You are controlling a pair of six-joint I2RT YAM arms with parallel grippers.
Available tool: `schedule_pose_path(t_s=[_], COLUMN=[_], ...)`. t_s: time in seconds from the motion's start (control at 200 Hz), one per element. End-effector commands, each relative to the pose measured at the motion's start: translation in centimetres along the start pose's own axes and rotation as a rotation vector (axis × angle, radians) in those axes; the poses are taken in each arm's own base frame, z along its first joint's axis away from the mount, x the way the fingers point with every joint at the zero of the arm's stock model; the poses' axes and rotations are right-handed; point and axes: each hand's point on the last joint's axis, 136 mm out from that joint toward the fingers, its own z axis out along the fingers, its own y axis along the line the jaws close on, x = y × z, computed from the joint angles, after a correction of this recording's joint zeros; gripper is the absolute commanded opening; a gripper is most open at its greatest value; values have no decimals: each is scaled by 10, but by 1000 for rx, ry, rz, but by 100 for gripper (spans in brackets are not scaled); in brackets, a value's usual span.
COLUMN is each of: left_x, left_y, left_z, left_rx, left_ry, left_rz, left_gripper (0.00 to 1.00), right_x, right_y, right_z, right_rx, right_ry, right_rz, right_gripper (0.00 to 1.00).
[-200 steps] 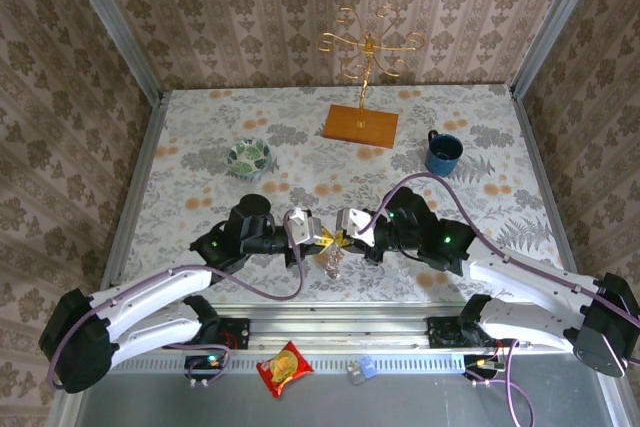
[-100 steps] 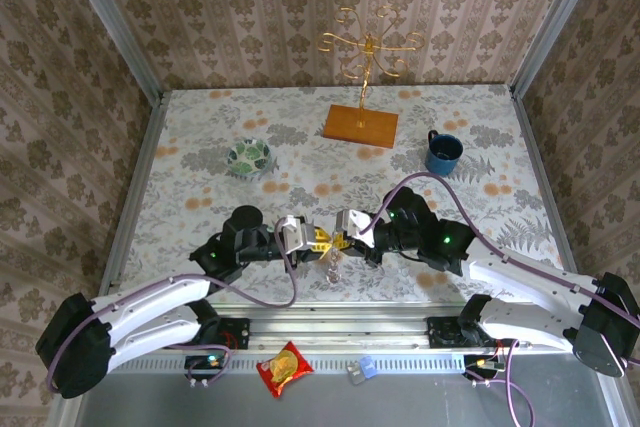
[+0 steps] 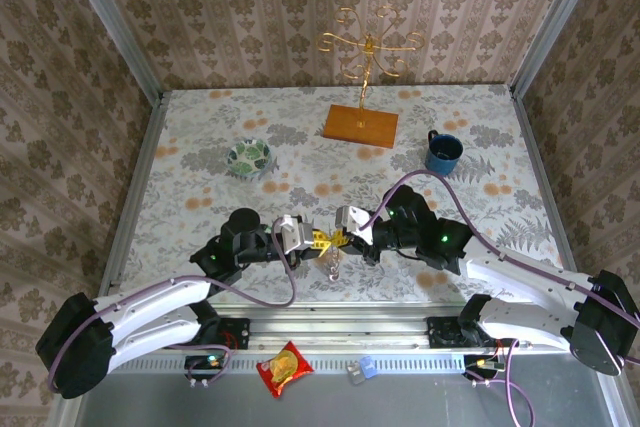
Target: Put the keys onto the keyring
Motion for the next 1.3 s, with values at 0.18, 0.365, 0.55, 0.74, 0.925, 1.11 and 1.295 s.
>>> schedule_pose_path(t_s=[0.18, 0.365, 0.55, 0.74, 0.925, 1.11, 1.295], left_x=[-32, -34, -46, -52, -45, -30, -20], left_y=[18, 39, 55, 83, 100, 110, 104], left_z=[-14, -34, -67, -123, -179, -239, -279], left_rx=[-132, -286, -451, -747, -997, -1261, -1426], left_ry=[-61, 82, 168, 268, 341, 367, 374], left_rz=[61, 13, -40, -63, -42, -68, -95], left_gripper=[0, 0, 0, 0, 0, 0, 0], right_x=[-5, 12, 19, 24, 31, 42, 47], right_y=[-21, -40, -41, -42, -41, -47, -58], right_z=[-21, -28, -11, 29, 83, 131, 171], right_rx=[174, 302, 283, 284, 276, 285, 285], right_ry=[-53, 3, 49, 100, 202, 337, 382], right_rz=[27, 111, 217, 362, 569, 787, 854], right_gripper=[37, 38, 37, 38, 37, 37, 38])
